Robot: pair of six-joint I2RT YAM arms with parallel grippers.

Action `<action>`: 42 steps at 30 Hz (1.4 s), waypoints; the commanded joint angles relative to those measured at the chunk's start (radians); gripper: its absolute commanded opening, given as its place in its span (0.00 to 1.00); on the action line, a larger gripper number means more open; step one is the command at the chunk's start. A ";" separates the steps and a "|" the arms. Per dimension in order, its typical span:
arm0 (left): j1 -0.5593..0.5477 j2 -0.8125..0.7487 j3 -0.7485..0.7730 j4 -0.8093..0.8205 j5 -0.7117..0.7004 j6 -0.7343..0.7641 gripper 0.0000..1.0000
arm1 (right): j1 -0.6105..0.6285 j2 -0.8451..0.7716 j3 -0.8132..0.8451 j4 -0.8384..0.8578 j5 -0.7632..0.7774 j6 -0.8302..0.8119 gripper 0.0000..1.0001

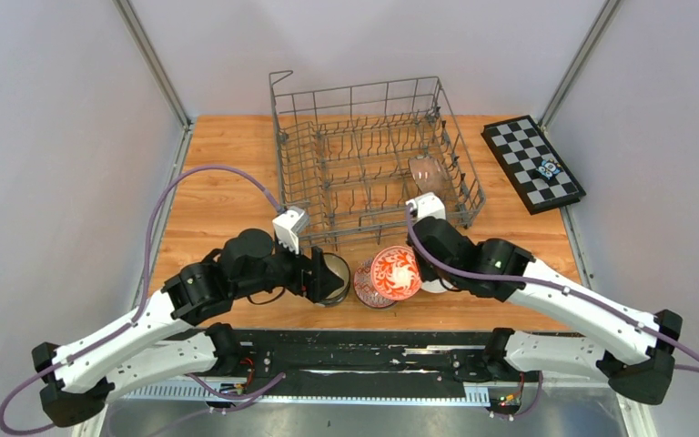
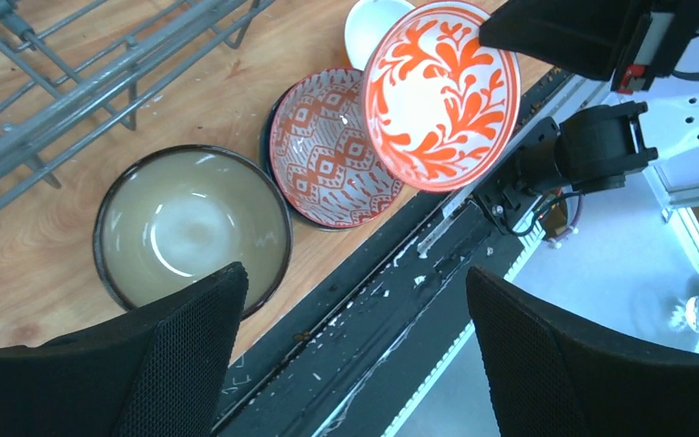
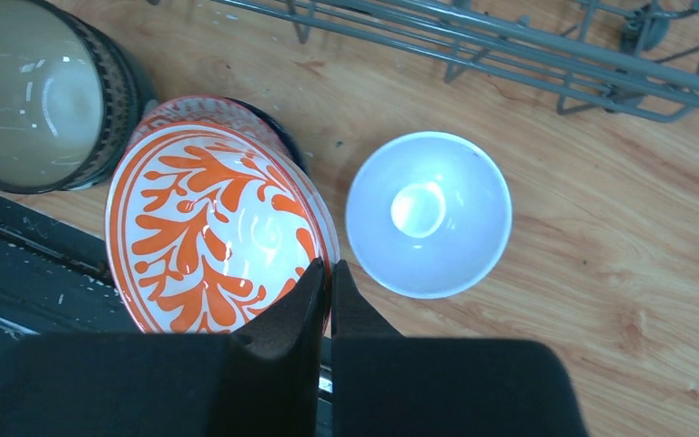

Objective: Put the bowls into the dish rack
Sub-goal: Pick up the bowl from the center of the board.

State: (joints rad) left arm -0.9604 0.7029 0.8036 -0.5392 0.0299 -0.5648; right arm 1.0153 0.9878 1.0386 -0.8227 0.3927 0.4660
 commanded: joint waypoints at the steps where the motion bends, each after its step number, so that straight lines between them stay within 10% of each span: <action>1: -0.076 0.027 -0.038 0.084 -0.148 -0.089 0.91 | 0.083 0.035 0.072 0.065 0.080 0.064 0.03; 20: -0.127 0.102 -0.170 0.331 -0.217 -0.230 0.75 | 0.250 0.125 0.152 0.132 0.122 0.083 0.03; 34: -0.126 0.115 -0.213 0.376 -0.199 -0.253 0.39 | 0.283 0.104 0.146 0.130 0.167 0.096 0.03; 42: -0.127 0.128 -0.224 0.385 -0.195 -0.244 0.00 | 0.294 0.110 0.161 0.130 0.158 0.086 0.03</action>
State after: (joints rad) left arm -1.0752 0.8310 0.5907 -0.1902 -0.1871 -0.8188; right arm 1.2980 1.1122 1.1553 -0.7105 0.5243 0.5419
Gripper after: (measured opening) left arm 0.043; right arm 0.028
